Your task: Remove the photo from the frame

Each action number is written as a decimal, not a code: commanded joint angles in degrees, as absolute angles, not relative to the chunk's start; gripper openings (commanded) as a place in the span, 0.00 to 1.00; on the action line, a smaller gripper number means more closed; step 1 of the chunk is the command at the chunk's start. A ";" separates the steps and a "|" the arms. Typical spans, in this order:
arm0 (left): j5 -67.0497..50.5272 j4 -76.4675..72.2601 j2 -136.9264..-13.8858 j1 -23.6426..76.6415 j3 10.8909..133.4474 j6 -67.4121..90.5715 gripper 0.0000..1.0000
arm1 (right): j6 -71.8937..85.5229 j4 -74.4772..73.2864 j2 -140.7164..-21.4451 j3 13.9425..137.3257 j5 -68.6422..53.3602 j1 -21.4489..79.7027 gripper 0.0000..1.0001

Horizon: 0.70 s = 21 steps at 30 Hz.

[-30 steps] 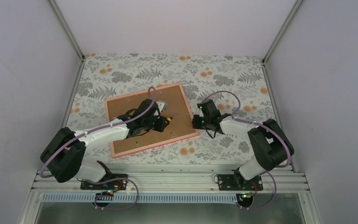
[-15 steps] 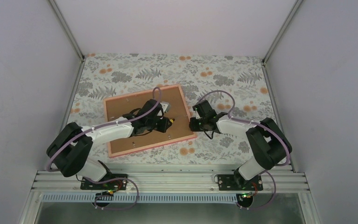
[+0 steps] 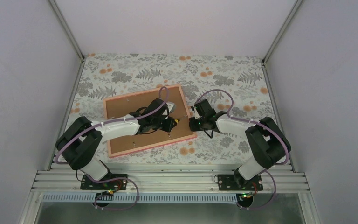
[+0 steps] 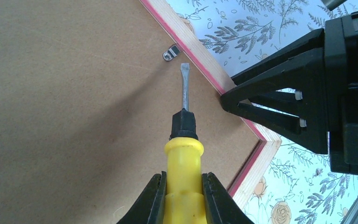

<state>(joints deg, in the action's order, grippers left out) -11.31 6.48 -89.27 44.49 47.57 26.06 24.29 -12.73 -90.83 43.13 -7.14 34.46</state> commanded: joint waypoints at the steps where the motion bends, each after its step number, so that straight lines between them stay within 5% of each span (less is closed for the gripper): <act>1: -12.35 4.58 -91.02 44.91 49.46 25.11 0.02 | 23.13 -13.65 -92.23 43.34 -7.15 34.98 0.10; 21: -10.98 3.31 -95.13 45.09 50.68 25.95 0.02 | 23.12 -13.62 -92.66 43.36 -7.82 35.29 0.06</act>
